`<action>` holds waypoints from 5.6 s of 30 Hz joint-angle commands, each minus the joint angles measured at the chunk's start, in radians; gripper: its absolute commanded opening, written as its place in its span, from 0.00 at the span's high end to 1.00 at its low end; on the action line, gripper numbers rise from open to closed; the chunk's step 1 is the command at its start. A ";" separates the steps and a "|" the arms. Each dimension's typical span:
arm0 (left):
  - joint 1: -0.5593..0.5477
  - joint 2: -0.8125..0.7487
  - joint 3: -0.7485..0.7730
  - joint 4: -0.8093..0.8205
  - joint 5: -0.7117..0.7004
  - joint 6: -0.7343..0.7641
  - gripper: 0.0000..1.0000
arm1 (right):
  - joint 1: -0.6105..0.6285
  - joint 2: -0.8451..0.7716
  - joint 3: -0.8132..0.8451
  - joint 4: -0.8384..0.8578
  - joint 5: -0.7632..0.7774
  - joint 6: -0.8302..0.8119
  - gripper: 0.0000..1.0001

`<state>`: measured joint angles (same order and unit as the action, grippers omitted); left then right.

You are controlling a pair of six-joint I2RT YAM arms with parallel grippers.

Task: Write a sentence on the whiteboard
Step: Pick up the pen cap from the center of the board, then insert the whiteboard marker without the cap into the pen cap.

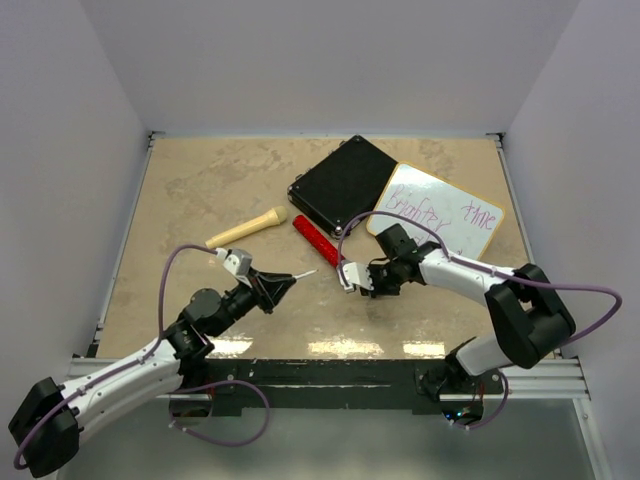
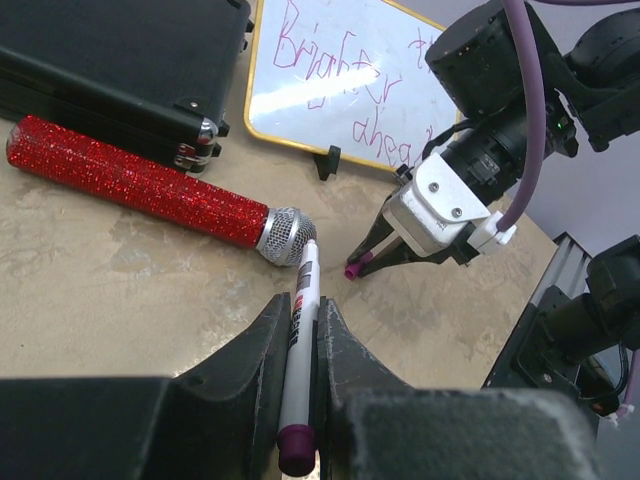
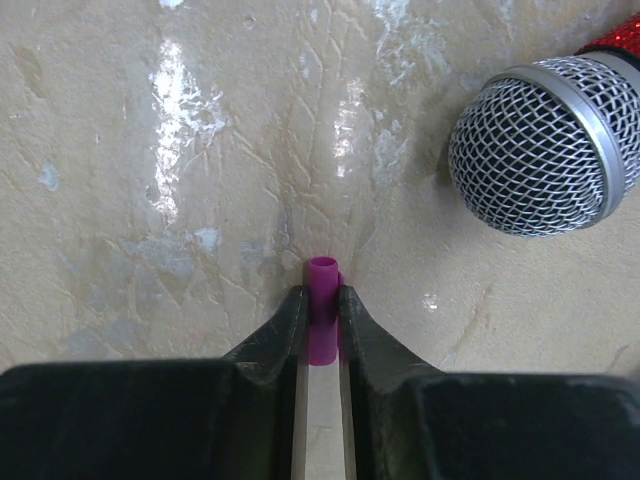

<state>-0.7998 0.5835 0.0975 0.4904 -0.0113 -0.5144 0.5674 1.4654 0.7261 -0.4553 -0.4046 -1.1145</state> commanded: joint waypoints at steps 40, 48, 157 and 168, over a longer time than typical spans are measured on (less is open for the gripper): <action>-0.013 0.685 0.022 0.813 0.301 -0.035 1.00 | -0.106 -0.174 0.121 -0.077 -0.470 0.028 0.99; -0.018 0.746 0.057 0.841 0.306 -0.038 1.00 | -0.103 -0.166 0.119 -0.072 -0.474 0.033 0.99; -0.102 1.138 0.272 1.045 0.260 -0.007 1.00 | -0.069 -0.129 0.133 0.000 -0.432 0.148 0.87; -0.058 1.142 0.189 1.128 0.260 -0.010 1.00 | -0.069 -0.108 0.134 0.006 -0.379 0.176 0.73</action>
<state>-0.8734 1.7260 0.3107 1.2976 0.2512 -0.5388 0.4969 1.3605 0.8272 -0.4911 -0.7528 -0.9638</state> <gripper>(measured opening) 0.165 0.262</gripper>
